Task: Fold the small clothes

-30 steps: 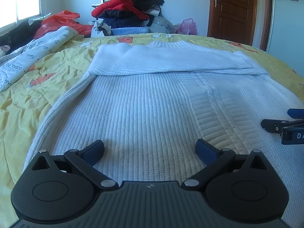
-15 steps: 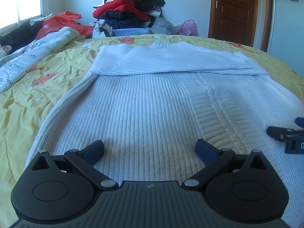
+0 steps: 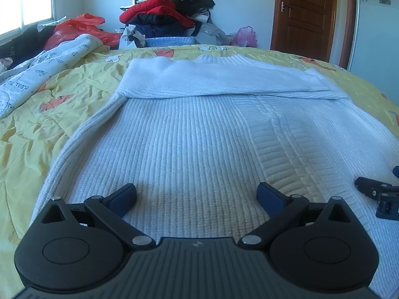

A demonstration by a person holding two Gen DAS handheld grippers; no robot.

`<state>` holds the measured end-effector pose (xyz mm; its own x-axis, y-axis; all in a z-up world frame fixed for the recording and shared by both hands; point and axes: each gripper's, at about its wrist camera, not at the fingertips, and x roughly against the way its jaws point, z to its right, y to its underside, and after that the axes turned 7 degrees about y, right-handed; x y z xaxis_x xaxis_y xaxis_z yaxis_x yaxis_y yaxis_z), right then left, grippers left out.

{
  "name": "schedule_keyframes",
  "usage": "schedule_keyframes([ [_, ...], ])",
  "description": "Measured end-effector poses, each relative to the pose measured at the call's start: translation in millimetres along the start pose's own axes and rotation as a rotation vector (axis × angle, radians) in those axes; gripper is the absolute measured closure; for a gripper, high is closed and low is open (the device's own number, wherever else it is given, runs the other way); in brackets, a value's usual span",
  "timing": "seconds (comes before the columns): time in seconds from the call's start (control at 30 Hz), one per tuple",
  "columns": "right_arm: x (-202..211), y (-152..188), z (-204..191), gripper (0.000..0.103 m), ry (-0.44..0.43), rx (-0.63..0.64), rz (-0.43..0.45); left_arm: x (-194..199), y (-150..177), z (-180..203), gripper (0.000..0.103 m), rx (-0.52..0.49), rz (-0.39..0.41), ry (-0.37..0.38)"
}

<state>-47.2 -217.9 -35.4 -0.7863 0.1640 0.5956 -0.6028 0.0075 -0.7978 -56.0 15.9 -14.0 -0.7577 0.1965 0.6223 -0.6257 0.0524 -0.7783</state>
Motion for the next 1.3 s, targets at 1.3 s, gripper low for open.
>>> schedule_keyframes([
  [1.3, 19, 18, -1, 0.002, -0.011, 0.004, 0.002, 1, 0, -1, 0.0, 0.003, 0.003, 0.006],
])
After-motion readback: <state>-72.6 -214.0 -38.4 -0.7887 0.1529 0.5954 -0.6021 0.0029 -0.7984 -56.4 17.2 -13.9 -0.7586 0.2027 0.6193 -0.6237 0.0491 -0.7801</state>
